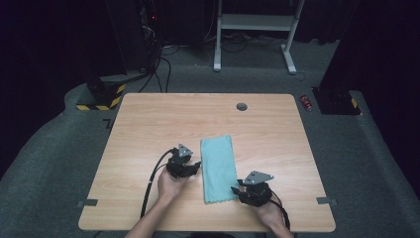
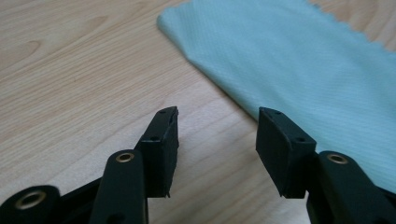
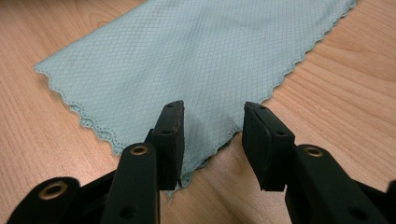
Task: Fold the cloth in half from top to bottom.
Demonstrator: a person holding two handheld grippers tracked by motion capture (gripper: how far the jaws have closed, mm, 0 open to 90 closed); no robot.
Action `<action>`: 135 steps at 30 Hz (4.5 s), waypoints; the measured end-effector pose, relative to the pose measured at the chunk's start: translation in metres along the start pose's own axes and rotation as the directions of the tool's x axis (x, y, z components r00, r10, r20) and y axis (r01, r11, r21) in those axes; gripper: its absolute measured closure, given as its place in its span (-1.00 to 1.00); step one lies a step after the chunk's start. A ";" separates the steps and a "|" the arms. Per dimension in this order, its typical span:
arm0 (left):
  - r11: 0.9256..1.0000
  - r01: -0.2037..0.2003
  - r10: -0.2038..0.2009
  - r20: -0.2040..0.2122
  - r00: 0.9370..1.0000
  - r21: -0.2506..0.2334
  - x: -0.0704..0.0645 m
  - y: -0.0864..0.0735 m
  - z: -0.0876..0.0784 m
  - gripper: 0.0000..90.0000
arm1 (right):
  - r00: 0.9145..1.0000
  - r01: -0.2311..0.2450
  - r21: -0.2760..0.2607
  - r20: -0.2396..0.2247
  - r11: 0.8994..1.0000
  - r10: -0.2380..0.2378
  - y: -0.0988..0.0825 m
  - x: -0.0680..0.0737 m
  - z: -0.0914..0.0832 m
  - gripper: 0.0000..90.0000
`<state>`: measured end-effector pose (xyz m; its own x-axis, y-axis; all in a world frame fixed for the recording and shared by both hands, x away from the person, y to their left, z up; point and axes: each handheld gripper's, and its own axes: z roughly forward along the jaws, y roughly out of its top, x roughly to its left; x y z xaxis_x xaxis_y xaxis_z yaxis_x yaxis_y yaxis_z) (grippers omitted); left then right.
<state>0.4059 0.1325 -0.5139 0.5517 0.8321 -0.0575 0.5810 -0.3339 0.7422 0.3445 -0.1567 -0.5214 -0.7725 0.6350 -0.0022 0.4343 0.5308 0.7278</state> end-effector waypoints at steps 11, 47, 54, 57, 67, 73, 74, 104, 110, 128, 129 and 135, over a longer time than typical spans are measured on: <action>0.999 -0.032 0.032 0.090 0.995 0.008 -0.037 -0.008 -0.010 -0.04 | 1.000 -0.006 -0.005 0.000 1.000 0.006 0.000 -0.002 -0.001 0.29; 0.996 0.079 -0.078 0.014 0.997 -0.033 0.019 0.034 0.011 -0.05 | 0.967 -0.255 -0.100 -0.053 0.962 0.251 0.068 -0.087 0.022 0.33; 0.989 0.144 -0.144 0.014 0.989 0.010 0.037 0.049 0.036 -0.08 | 0.960 -0.279 -0.075 -0.016 0.957 0.279 0.080 -0.103 0.044 0.44; 0.991 0.127 -0.127 -0.015 0.992 0.036 0.039 0.053 0.049 -0.11 | 0.958 -0.287 -0.053 0.004 0.957 0.287 0.082 -0.108 0.054 0.47; 0.988 0.149 -0.146 -0.044 0.988 0.052 0.044 0.065 0.066 -0.14 | 0.942 -0.329 -0.032 0.056 0.944 0.331 0.097 -0.124 0.072 0.38; 0.988 0.149 -0.147 -0.045 0.988 0.045 0.045 0.066 0.071 -0.04 | 0.937 -0.344 0.010 0.068 0.939 0.342 0.103 -0.130 0.090 0.32; 0.988 0.148 -0.146 -0.041 0.988 0.042 0.044 0.066 0.071 -0.02 | 0.938 -0.340 0.014 0.073 0.940 0.338 0.104 -0.130 0.093 0.32; 0.993 0.082 -0.083 0.010 0.996 0.085 0.041 0.073 0.076 0.97 | 0.967 -0.244 0.040 0.088 0.969 0.240 0.109 -0.122 0.107 1.00; 0.993 0.107 -0.109 0.051 0.993 0.045 0.046 0.076 0.071 0.98 | 0.970 -0.232 0.011 0.079 0.973 0.230 0.112 -0.122 0.100 1.00; 0.993 0.116 -0.116 0.090 0.989 0.004 0.059 0.105 0.065 0.98 | 0.963 -0.255 -0.051 0.079 0.966 0.259 0.126 -0.135 0.083 1.00; 0.994 0.113 -0.112 0.090 0.990 -0.003 0.060 0.107 0.063 0.98 | 0.962 -0.259 -0.044 0.077 0.965 0.261 0.128 -0.135 0.082 1.00; 0.993 0.104 -0.098 0.106 0.990 -0.054 0.060 0.115 0.051 0.98 | 0.967 -0.238 -0.080 0.078 0.968 0.244 0.139 -0.135 0.071 1.00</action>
<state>0.5360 0.1213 -0.4663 0.5525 0.8091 -0.2001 0.6018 -0.2212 0.7674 0.5416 -0.1290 -0.4687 -0.6042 0.7875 0.1220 0.5675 0.3178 0.7595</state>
